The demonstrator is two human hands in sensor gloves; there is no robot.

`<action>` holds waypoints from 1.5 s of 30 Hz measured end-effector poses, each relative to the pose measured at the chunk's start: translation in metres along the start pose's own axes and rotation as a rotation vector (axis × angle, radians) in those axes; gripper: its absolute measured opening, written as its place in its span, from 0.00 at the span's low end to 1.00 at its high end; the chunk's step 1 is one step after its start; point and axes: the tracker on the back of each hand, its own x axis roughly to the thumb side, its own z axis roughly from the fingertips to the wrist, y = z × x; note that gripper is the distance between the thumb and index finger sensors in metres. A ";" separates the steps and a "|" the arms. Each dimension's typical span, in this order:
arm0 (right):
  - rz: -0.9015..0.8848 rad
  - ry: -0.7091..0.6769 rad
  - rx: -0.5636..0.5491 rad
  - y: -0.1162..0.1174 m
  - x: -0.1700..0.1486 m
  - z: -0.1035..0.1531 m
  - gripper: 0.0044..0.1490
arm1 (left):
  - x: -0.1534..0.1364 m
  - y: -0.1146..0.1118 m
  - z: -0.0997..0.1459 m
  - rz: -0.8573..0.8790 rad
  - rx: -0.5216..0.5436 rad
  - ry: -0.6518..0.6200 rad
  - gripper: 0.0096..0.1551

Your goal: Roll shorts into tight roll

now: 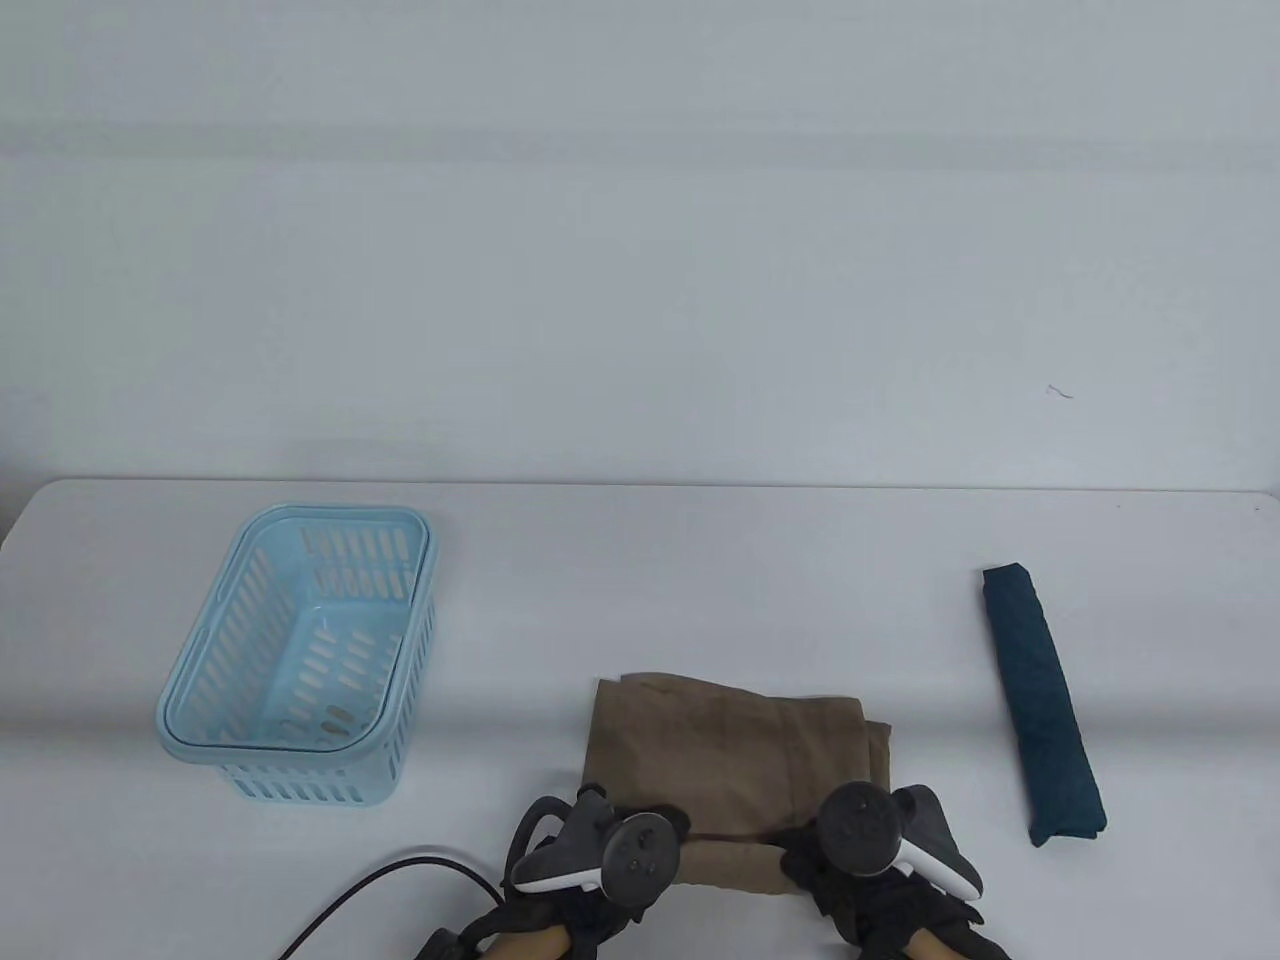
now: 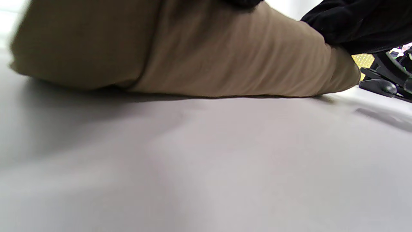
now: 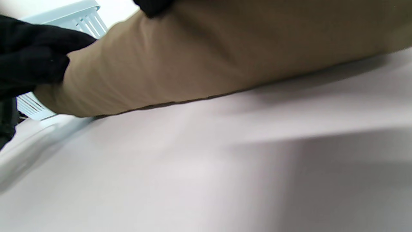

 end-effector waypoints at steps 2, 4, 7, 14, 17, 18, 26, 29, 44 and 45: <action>0.049 0.016 -0.025 -0.001 0.001 0.000 0.33 | 0.003 -0.001 -0.001 -0.001 0.001 -0.004 0.31; 0.094 0.032 -0.051 -0.001 0.001 0.000 0.32 | 0.004 -0.002 -0.002 0.007 -0.001 -0.002 0.31; 0.114 0.048 -0.094 -0.001 0.000 -0.001 0.32 | 0.000 0.001 0.000 0.057 0.016 0.019 0.31; 0.232 0.114 -0.215 0.001 0.005 0.000 0.32 | 0.009 0.013 0.014 -0.051 0.093 -0.096 0.27; 0.283 0.080 -0.260 -0.006 0.013 0.008 0.36 | 0.006 0.008 0.011 -0.079 0.077 -0.069 0.32; 0.297 0.054 -0.251 -0.008 0.015 0.011 0.37 | 0.005 0.006 0.010 -0.080 0.068 -0.053 0.33; 0.435 0.074 0.020 0.006 0.005 0.010 0.52 | 0.002 -0.014 -0.004 -0.176 -0.061 0.034 0.45; 0.497 0.057 -0.064 0.011 0.004 0.006 0.50 | 0.001 -0.018 -0.007 -0.216 -0.026 0.035 0.44; 0.101 0.020 -0.042 -0.002 -0.007 0.007 0.37 | 0.006 0.000 0.000 0.008 0.014 0.030 0.32; 0.108 0.024 -0.045 -0.002 -0.007 0.006 0.36 | 0.007 0.000 -0.001 0.007 0.014 0.029 0.31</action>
